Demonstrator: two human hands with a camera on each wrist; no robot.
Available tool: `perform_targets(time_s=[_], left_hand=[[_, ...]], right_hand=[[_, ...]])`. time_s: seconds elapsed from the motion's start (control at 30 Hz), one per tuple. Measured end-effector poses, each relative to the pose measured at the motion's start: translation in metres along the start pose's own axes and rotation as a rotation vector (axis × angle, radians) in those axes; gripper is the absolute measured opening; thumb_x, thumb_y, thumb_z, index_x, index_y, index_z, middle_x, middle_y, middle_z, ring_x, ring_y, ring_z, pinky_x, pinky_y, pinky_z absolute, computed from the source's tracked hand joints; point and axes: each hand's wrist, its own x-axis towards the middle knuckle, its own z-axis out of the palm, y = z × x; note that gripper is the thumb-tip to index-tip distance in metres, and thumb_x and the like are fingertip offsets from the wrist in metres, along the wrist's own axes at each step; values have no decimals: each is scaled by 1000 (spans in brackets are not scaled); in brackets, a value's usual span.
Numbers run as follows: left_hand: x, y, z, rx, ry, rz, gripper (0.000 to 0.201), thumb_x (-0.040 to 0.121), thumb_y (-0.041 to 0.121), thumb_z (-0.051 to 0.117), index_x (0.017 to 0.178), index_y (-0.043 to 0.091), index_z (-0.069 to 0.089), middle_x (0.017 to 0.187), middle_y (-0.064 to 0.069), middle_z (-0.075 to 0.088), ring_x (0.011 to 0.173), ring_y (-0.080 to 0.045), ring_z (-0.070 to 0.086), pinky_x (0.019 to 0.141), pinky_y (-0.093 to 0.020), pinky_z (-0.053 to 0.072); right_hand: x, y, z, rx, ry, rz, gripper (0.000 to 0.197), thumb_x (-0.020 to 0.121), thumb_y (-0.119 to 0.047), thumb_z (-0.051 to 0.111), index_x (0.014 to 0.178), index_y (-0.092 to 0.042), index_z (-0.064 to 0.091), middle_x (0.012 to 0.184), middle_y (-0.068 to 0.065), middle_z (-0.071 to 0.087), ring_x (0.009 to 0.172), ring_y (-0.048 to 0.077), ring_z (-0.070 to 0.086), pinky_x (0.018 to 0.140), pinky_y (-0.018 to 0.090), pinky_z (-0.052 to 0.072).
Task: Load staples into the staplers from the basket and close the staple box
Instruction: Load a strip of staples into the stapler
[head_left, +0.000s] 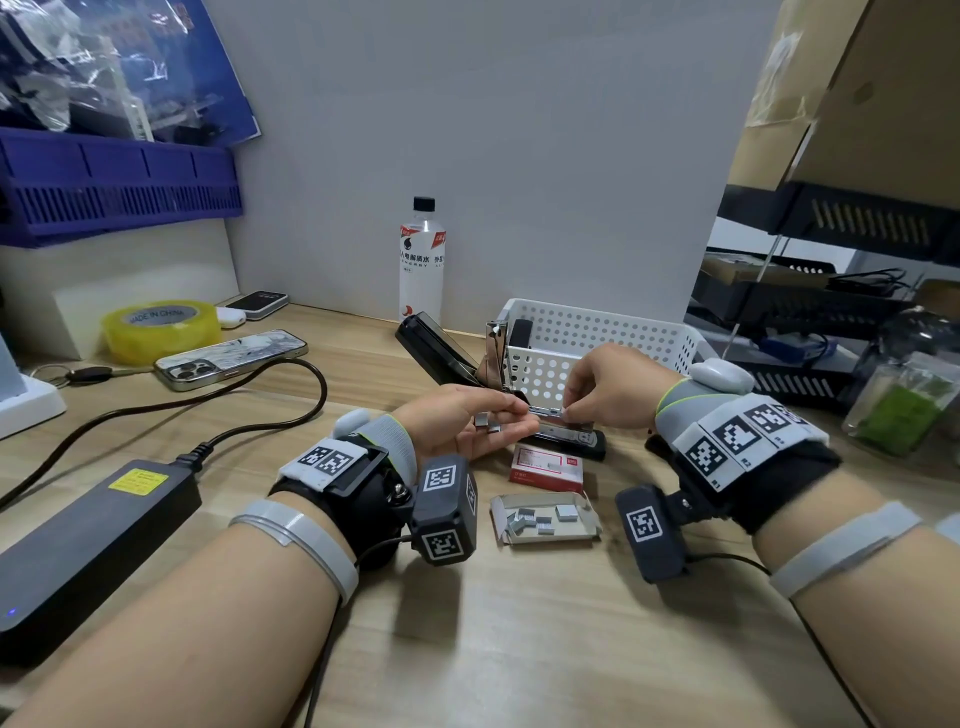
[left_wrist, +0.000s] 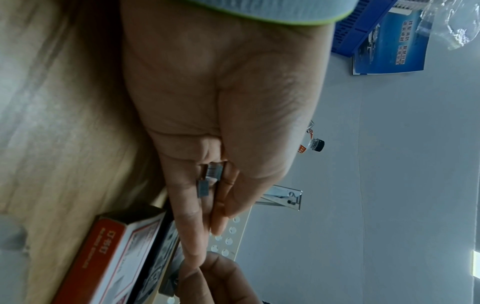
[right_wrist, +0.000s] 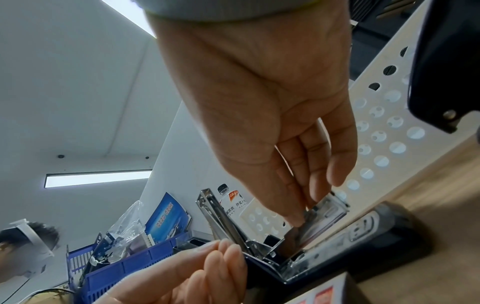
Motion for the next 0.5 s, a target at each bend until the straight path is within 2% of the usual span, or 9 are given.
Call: perform_targets(time_s=[0.13, 0.33, 0.5], left_hand=[[0, -1, 0, -12, -5, 3, 16, 91, 0, 61, 100, -13, 64, 101, -27, 70, 108, -35, 68, 97, -34, 50], [0, 0, 0, -13, -4, -1, 18, 92, 1, 61, 103, -13, 63, 104, -28, 70, 110, -35, 67, 97, -35, 50], [-1, 0, 1, -9, -4, -3, 19, 92, 1, 60, 105, -13, 63, 102, -27, 70, 110, -34, 67, 98, -34, 49]], right_hand=[[-1, 0, 0, 18, 1, -3, 5, 79, -25, 77, 81, -21, 77, 82, -6, 74, 84, 13, 67, 79, 29, 56], [-1, -1, -1, 36, -2, 8, 6, 80, -23, 75, 83, -19, 78, 80, -5, 74, 73, 11, 66, 78, 29, 58], [0, -1, 0, 40, -20, 15, 4, 80, -23, 77, 82, -20, 78, 80, -5, 74, 78, 12, 68, 79, 30, 59]])
